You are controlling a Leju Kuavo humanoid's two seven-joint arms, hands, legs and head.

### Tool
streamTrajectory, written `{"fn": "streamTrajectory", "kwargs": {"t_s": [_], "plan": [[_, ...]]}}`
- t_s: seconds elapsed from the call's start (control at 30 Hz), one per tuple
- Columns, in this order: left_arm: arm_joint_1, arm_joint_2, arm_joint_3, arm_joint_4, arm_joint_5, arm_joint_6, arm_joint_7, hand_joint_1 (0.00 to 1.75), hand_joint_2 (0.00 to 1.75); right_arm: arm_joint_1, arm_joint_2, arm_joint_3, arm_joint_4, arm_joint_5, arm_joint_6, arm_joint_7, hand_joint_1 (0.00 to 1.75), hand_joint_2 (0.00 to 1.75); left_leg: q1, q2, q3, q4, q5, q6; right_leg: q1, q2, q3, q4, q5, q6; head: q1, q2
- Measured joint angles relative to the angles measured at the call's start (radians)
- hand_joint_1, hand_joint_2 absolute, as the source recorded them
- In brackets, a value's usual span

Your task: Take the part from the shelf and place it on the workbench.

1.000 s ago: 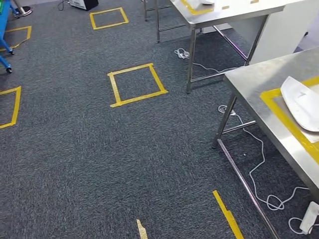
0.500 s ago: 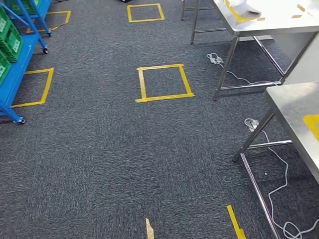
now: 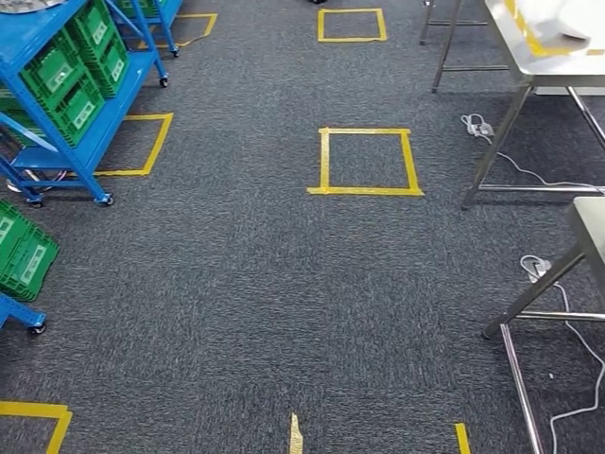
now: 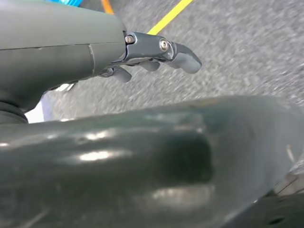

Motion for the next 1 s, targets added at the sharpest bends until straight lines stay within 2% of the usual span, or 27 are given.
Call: {"fn": "streamTrajectory", "kwargs": {"t_s": [0.03,0.07,0.1,0.13,0.17,0.23,0.27,0.3,0.33,0.37,0.4,0.43,0.47,0.5,0.53,0.57,0.6,0.63,0.67,0.7,0.77,0.8,0.83,0.9,0.93,0.97,1.0], "plan": [[0.002,-0.002,0.005,0.000,-0.002,-0.001,0.000,0.00,0.00,0.001,0.000,0.002,-0.006,-0.001,-0.001,0.001,0.00,0.00,-0.001,0.009,0.033,-0.064,0.034,0.003,0.000,-0.011,0.004,0.000,-0.004,0.002,0.000,0.000],[0.002,-0.003,0.009,0.001,-0.003,-0.001,-0.001,0.00,0.00,0.001,-0.001,0.003,-0.011,-0.002,-0.001,0.001,0.00,0.00,-0.004,0.035,0.072,-0.138,0.062,0.008,0.001,-0.022,0.009,0.000,-0.007,0.005,0.000,0.000],[0.001,-0.003,0.012,0.001,-0.004,-0.001,-0.001,0.00,0.00,0.002,-0.001,0.005,-0.016,-0.002,-0.001,0.001,0.00,0.00,-0.008,0.057,0.105,-0.202,0.083,0.013,0.003,-0.032,0.014,0.000,-0.011,0.010,0.000,0.000],[-0.001,-0.004,0.014,0.001,-0.004,-0.001,-0.002,0.00,0.00,0.002,-0.001,0.006,-0.019,-0.002,-0.002,0.002,0.00,0.00,-0.012,0.074,0.124,-0.240,0.092,0.018,0.004,-0.041,0.019,0.001,-0.015,0.015,0.001,0.000],[-0.002,-0.005,0.016,0.001,-0.004,-0.001,-0.003,0.00,0.00,0.002,-0.001,0.008,-0.022,-0.002,-0.002,0.002,0.00,0.00,-0.017,0.082,0.131,-0.255,0.091,0.022,0.004,-0.051,0.025,0.000,-0.017,0.020,0.001,0.000],[0.001,-0.007,0.021,0.001,-0.005,-0.001,-0.004,0.00,0.00,0.002,-0.002,0.010,-0.029,-0.003,-0.003,0.003,0.00,0.00,-0.020,0.060,0.131,-0.261,0.096,0.031,0.002,-0.065,0.038,-0.004,-0.020,0.030,0.001,0.000],[0.003,-0.009,0.024,0.001,-0.007,-0.002,-0.004,0.00,0.00,0.001,-0.003,0.011,-0.033,-0.004,-0.005,0.004,0.00,0.00,-0.018,0.050,0.133,-0.268,0.100,0.037,0.000,-0.051,0.041,-0.002,-0.025,0.035,0.002,0.000],[0.004,-0.011,0.029,0.001,-0.010,-0.003,-0.004,0.00,0.00,0.000,-0.005,0.013,-0.036,-0.007,-0.007,0.005,0.00,0.00,-0.015,0.039,0.135,-0.275,0.105,0.044,-0.002,-0.026,0.034,0.015,-0.039,0.039,0.003,0.000],[0.003,-0.014,0.033,0.001,-0.016,-0.005,-0.005,0.00,0.00,0.000,-0.006,0.016,-0.038,-0.011,-0.009,0.005,0.00,0.00,-0.012,0.028,0.138,-0.281,0.108,0.049,-0.003,0.005,0.014,0.054,-0.063,0.041,0.005,0.000],[0.001,-0.017,0.037,0.001,-0.024,-0.007,-0.006,0.00,0.00,0.000,-0.009,0.019,-0.038,-0.016,-0.012,0.006,0.00,0.00,-0.011,0.016,0.138,-0.282,0.109,0.052,-0.004,0.036,-0.018,0.117,-0.094,0.042,0.007,0.000],[-0.001,-0.021,0.041,0.001,-0.031,-0.011,-0.007,0.00,0.00,0.002,-0.010,0.023,-0.038,-0.022,-0.014,0.006,0.00,0.00,-0.011,0.003,0.137,-0.282,0.108,0.054,-0.005,0.051,-0.057,0.191,-0.123,0.043,0.008,0.000],[0.000,-0.026,0.045,0.001,-0.039,-0.018,-0.007,0.00,0.00,0.004,-0.012,0.028,-0.039,-0.025,-0.017,0.007,0.00,0.00,-0.012,-0.011,0.138,-0.282,0.108,0.056,-0.004,0.057,-0.094,0.254,-0.141,0.045,0.008,0.000],[0.005,-0.032,0.052,-0.003,-0.047,-0.030,-0.006,0.00,0.00,0.007,-0.014,0.033,-0.040,-0.028,-0.020,0.010,0.00,0.00,-0.013,-0.026,0.141,-0.282,0.106,0.056,-0.004,0.059,-0.119,0.288,-0.139,0.045,0.008,0.000],[0.013,-0.040,0.061,-0.012,-0.058,-0.047,-0.004,0.00,0.00,0.010,-0.016,0.041,-0.043,-0.029,-0.025,0.016,0.00,0.00,-0.013,-0.040,0.144,-0.282,0.105,0.055,-0.004,0.061,-0.125,0.282,-0.115,0.045,0.008,0.000],[0.023,-0.049,0.073,-0.026,-0.072,-0.070,-0.003,0.00,0.00,0.012,-0.019,0.051,-0.047,-0.029,-0.030,0.023,0.00,0.00,-0.013,-0.054,0.149,-0.282,0.102,0.054,-0.005,0.065,-0.113,0.238,-0.075,0.044,0.008,0.000],[0.034,-0.060,0.089,-0.044,-0.092,-0.096,-0.003,0.00,0.00,0.013,-0.022,0.063,-0.051,-0.031,-0.036,0.030,0.00,0.00,-0.012,-0.067,0.154,-0.281,0.099,0.052,-0.006,0.078,-0.087,0.167,-0.029,0.042,0.008,0.000],[0.042,-0.073,0.108,-0.062,-0.117,-0.121,-0.008,0.00,0.00,0.011,-0.025,0.075,-0.053,-0.034,-0.040,0.033,0.00,0.00,-0.012,-0.080,0.157,-0.279,0.095,0.048,-0.008,0.106,-0.061,0.101,0.003,0.041,0.008,0.000],[0.045,-0.086,0.130,-0.078,-0.145,-0.143,-0.016,0.00,0.00,0.008,-0.027,0.089,-0.053,-0.041,-0.044,0.031,0.00,0.00,-0.012,-0.092,0.156,-0.276,0.093,0.043,-0.011,0.133,-0.039,0.049,0.022,0.040,0.007,0.000],[0.045,-0.098,0.152,-0.090,-0.174,-0.158,-0.028,0.00,0.00,0.003,-0.028,0.102,-0.051,-0.049,-0.046,0.024,0.00,0.00,-0.011,-0.105,0.152,-0.273,0.092,0.038,-0.013,0.154,-0.025,0.020,0.027,0.039,0.007,0.000],[0.042,-0.110,0.175,-0.097,-0.201,-0.167,-0.042,0.00,0.00,-0.003,-0.029,0.113,-0.047,-0.060,-0.049,0.014,0.00,0.00,-0.009,-0.117,0.146,-0.271,0.093,0.032,-0.012,0.163,-0.020,0.014,0.022,0.037,0.006,0.000],[0.035,-0.127,0.224,-0.103,-0.253,-0.179,-0.071,0.00,0.00,-0.017,-0.027,0.130,-0.038,-0.079,-0.058,-0.011,0.00,0.00,-0.003,-0.134,0.138,-0.269,0.095,0.021,-0.010,0.141,-0.014,0.008,0.023,0.028,0.006,0.000],[0.031,-0.134,0.250,-0.103,-0.279,-0.185,-0.088,0.00,0.00,-0.025,-0.025,0.136,-0.033,-0.087,-0.067,-0.022,0.00,0.00,-0.003,-0.118,0.134,-0.260,0.087,0.016,-0.010,0.127,-0.011,0.006,0.024,0.021,0.004,0.000],[0.024,-0.140,0.277,-0.103,-0.302,-0.191,-0.104,0.00,0.00,-0.031,-0.023,0.142,-0.030,-0.096,-0.077,-0.029,0.00,0.00,-0.004,-0.090,0.121,-0.233,0.070,0.011,-0.010,0.111,-0.009,0.003,0.025,0.014,0.001,0.000],[0.007,-0.151,0.324,-0.105,-0.342,-0.201,-0.134,0.00,0.00,-0.034,-0.021,0.151,-0.029,-0.113,-0.098,-0.035,0.00,0.00,-0.005,-0.024,0.067,-0.124,0.011,0.002,-0.009,0.076,-0.006,0.000,0.022,0.004,-0.005,0.000],[-0.001,-0.156,0.344,-0.106,-0.357,-0.204,-0.144,0.00,0.00,-0.030,-0.022,0.155,-0.030,-0.121,-0.106,-0.034,0.00,0.00,-0.003,-0.010,0.032,-0.051,-0.020,-0.001,-0.007,0.057,-0.008,0.000,0.019,0.002,-0.006,0.000],[-0.005,-0.161,0.362,-0.107,-0.369,-0.208,-0.151,0.00,0.00,-0.025,-0.023,0.157,-0.033,-0.128,-0.113,-0.033,0.00,0.00,-0.002,-0.005,0.004,0.005,-0.038,-0.004,-0.006,0.039,-0.009,0.000,0.016,0.001,-0.006,0.000],[-0.006,-0.166,0.378,-0.109,-0.377,-0.210,-0.154,0.00,0.00,-0.020,-0.024,0.159,-0.036,-0.134,-0.117,-0.031,0.00,0.00,-0.001,-0.003,-0.009,0.032,-0.039,-0.005,-0.005,0.023,-0.009,0.000,0.013,0.001,-0.006,0.000]]}}
